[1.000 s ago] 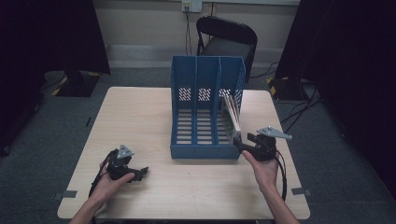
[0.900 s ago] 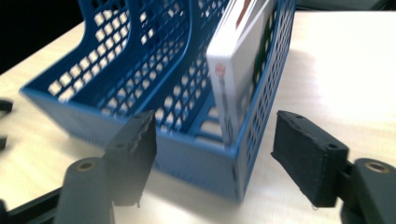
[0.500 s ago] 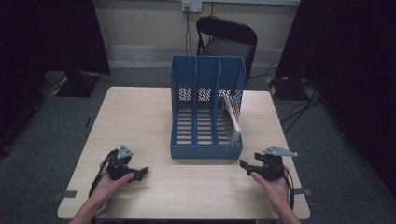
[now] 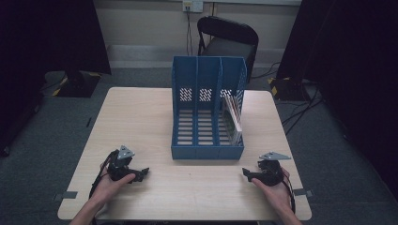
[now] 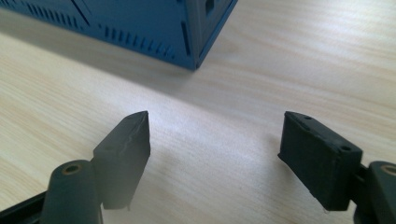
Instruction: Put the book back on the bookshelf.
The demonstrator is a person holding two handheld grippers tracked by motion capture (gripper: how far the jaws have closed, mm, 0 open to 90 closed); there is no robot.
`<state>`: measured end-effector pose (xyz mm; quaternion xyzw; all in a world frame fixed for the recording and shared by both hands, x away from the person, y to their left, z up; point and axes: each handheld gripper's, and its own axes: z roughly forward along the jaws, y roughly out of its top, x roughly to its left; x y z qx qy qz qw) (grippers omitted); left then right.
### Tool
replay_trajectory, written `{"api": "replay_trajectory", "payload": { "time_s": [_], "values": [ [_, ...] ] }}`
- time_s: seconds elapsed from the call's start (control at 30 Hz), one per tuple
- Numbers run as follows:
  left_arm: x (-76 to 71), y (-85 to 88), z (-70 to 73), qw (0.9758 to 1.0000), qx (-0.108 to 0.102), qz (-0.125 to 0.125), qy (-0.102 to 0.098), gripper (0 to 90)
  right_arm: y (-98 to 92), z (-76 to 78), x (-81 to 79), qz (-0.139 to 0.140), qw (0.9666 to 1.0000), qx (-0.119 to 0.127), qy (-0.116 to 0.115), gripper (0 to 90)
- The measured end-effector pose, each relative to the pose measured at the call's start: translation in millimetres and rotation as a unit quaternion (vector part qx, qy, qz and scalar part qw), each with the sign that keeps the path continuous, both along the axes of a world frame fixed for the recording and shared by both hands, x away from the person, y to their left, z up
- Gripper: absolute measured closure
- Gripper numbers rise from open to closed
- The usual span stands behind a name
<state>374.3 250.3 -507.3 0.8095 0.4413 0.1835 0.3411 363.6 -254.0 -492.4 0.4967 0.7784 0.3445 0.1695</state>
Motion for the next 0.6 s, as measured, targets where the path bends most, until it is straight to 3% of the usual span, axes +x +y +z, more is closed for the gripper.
{"api": "replay_trajectory", "payload": {
  "time_s": [0.1, 0.17, 0.23, 0.6],
  "values": [
    [0.1, -0.1, 0.1, 1.0, 0.0, 0.001, 0.001, 0.0, 2.4, -4.9, 1.5, 0.002, 0.9999, -0.013, 0.0, 21.1],
    [0.2, -0.1, 0.1, 1.0, 0.0, 0.002, 0.001, 0.0, 4.6, -8.6, 0.4, 0.008, 0.9992, -0.031, -0.023, 19.3],
    [0.1, -0.1, 0.1, 1.0, 0.0, 0.002, 0.001, 0.0, 4.9, -12.5, -0.4, 0.013, 0.9988, -0.027, -0.04, 17.3],
    [0.2, 0.0, -0.2, 0.9999, -0.001, 0.014, 0.001, 0.0, 4.3, -13.1, -4.4, -0.001, 0.9988, -0.026, -0.041, 16.8]
  ]
}}
